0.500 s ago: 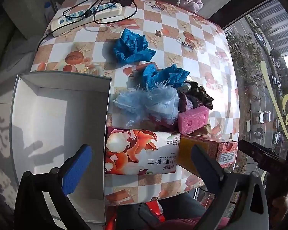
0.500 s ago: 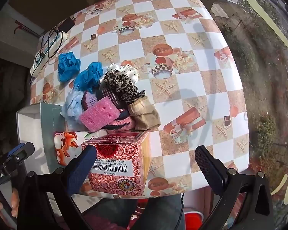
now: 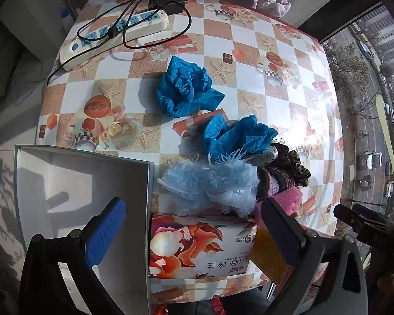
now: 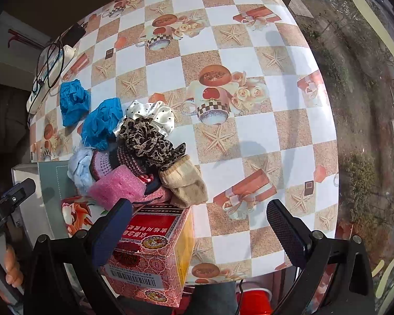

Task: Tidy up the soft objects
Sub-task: 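Reach the left tool toward the blue plastic bag while the right tool reaches the beige sock, then grasp the blue plastic bag with the left tool while the right tool grasps the beige sock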

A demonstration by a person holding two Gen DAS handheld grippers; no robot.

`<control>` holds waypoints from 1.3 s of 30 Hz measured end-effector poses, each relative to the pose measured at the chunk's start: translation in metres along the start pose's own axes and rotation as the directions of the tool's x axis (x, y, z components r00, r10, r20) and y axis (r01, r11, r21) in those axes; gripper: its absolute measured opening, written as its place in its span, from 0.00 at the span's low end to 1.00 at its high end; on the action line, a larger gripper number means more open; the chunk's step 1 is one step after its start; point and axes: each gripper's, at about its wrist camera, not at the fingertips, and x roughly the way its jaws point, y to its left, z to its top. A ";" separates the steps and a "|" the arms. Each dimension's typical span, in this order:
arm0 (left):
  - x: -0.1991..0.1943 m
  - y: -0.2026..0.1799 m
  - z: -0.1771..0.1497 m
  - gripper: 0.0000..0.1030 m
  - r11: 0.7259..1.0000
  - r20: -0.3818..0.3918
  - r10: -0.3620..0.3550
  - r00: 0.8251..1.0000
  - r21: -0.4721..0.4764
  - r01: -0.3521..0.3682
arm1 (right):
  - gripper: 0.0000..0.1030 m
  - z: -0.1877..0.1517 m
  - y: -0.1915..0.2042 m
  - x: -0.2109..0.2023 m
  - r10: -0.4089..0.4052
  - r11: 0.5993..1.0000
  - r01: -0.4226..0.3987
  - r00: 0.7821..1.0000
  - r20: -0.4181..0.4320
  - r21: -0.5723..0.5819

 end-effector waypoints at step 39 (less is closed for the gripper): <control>0.085 -0.020 0.106 1.00 0.995 -0.002 0.094 0.996 0.023 -0.094 | 1.00 0.008 -0.090 0.144 -0.028 0.999 0.033 0.984 -0.178 0.029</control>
